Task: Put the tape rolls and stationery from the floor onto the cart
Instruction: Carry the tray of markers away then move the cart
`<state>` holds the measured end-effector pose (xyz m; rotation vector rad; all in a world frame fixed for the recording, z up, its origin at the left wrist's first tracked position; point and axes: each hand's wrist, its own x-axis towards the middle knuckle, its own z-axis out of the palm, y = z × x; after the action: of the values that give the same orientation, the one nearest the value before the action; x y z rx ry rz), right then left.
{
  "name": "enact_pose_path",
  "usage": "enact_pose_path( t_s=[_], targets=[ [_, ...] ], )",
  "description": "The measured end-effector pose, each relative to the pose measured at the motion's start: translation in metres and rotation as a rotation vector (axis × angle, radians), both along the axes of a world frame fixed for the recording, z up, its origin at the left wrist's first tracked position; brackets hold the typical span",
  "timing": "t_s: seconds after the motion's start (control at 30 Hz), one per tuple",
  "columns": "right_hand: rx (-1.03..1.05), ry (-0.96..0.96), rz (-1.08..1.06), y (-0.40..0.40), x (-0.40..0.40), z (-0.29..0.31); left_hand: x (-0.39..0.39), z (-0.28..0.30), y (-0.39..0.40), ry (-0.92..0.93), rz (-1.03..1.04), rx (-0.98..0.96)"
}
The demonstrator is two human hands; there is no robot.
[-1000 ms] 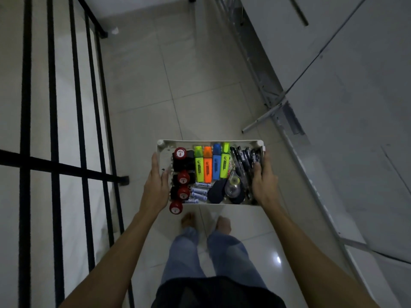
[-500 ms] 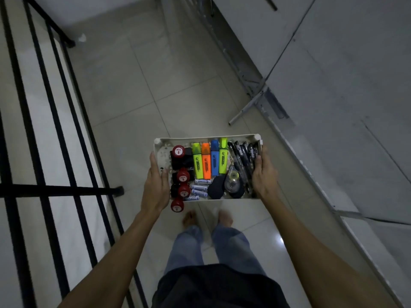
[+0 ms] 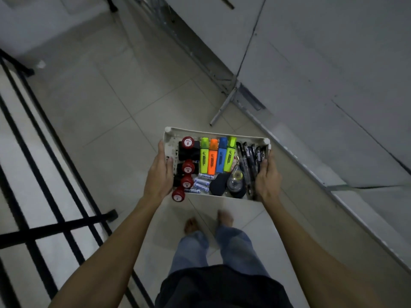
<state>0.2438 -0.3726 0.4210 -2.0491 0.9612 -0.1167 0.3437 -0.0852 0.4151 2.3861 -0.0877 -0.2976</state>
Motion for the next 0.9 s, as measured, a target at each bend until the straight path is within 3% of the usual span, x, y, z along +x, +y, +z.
enact_pose_path(
  t_s=[0.4, 0.9],
  targets=[
    [-0.027, 0.021, -0.317, -0.001, -0.014, 0.002, 0.070, 0.004, -0.048, -0.013, -0.317, 0.007],
    [-0.017, 0.014, -0.255, -0.007, -0.001, -0.006, 0.065, -0.004, -0.035, -0.018, -0.241, -0.042]
  ],
)
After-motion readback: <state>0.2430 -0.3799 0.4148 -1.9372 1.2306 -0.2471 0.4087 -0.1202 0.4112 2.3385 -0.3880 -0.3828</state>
